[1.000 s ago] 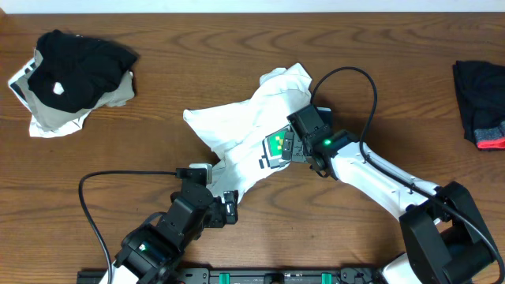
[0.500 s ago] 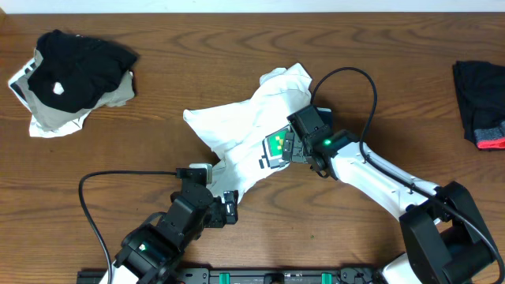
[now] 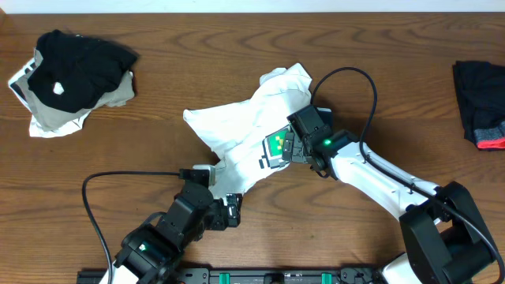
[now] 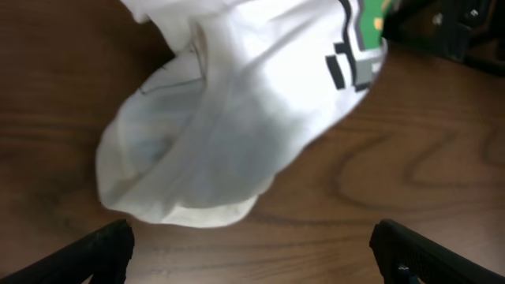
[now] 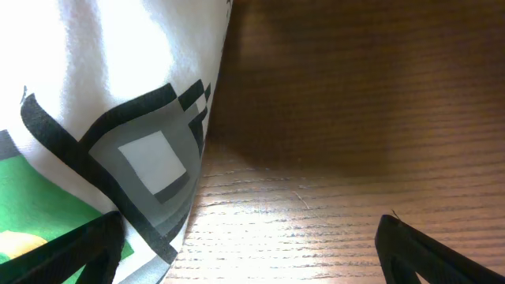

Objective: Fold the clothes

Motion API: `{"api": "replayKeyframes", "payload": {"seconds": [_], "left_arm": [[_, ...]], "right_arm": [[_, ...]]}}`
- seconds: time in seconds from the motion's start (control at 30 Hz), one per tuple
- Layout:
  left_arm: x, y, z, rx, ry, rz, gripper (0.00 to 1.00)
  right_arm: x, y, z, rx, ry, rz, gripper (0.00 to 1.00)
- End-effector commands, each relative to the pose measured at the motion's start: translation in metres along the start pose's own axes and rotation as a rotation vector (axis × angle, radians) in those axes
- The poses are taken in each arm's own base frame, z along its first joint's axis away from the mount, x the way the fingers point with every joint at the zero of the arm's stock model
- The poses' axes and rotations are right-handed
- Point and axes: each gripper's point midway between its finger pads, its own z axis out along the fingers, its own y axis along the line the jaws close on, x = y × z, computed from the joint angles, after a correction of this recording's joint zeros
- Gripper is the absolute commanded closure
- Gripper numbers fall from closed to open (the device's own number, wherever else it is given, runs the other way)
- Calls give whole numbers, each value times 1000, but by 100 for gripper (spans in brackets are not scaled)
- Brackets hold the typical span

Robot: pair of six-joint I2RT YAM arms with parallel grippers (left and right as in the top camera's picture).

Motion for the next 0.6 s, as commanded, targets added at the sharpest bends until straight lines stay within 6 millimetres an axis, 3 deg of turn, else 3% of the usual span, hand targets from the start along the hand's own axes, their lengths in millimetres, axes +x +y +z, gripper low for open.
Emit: {"api": "replayKeyframes", "payload": {"seconds": [0.0, 0.43, 0.57], "left_arm": [[3, -9, -4, 39, 33, -78, 2], [28, 26, 7, -151, 105, -373, 2], [35, 36, 15, -223, 135, -382, 2]], "right_arm": [[-2, -6, 2, 22, -11, 19, 1], [-4, -4, 2, 15, -20, 21, 1], [-5, -4, 2, 13, -22, 22, 1]]}}
